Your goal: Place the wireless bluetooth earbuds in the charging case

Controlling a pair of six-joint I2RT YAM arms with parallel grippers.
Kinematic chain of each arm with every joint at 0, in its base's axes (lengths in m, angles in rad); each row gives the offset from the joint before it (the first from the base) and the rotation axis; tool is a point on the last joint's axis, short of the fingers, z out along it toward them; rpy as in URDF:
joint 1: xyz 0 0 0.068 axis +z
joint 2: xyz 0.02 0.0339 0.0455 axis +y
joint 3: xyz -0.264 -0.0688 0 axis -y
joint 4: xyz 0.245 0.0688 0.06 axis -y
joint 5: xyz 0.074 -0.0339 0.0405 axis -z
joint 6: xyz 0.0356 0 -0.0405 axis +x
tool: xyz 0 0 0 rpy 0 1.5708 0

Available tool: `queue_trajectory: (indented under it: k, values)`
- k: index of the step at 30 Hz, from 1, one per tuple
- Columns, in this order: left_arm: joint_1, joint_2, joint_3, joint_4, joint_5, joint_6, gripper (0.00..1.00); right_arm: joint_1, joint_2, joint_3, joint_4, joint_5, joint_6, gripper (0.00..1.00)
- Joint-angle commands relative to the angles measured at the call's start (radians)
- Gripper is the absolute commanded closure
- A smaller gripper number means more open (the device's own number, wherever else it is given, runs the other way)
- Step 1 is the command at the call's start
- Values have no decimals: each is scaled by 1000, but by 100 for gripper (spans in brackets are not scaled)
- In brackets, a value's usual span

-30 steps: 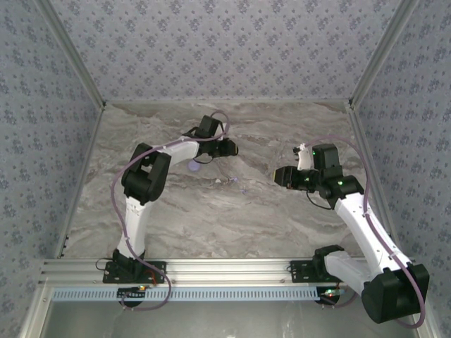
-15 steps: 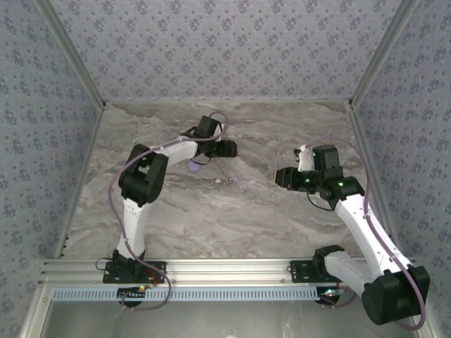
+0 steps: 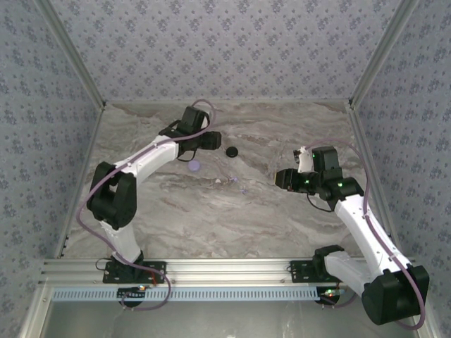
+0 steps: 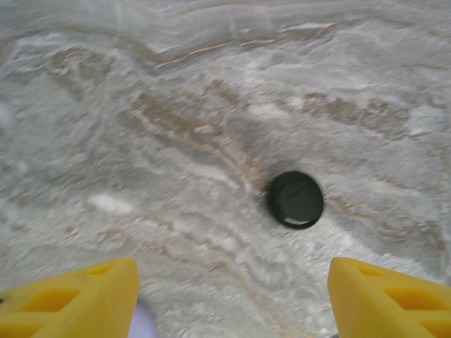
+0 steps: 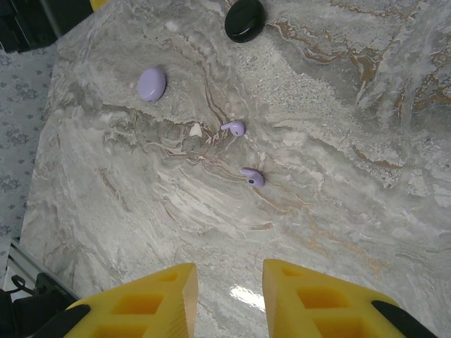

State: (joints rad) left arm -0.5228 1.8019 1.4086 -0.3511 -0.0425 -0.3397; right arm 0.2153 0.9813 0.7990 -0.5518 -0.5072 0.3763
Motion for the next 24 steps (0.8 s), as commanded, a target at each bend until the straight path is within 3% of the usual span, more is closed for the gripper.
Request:
queue_trajectory:
  k: [1, 8, 24]
  values:
    - [15, -19, -33, -114, -104, 16, 29, -6, -4, -16, -19, 18, -13, 68]
    - [39, -5, -83, -135, -150, -1, 22, -5, -7, -26, -15, 16, -13, 67]
    - [44, 165, -28, -150, -141, -20, 19, -6, -9, -30, -16, 14, -12, 64]
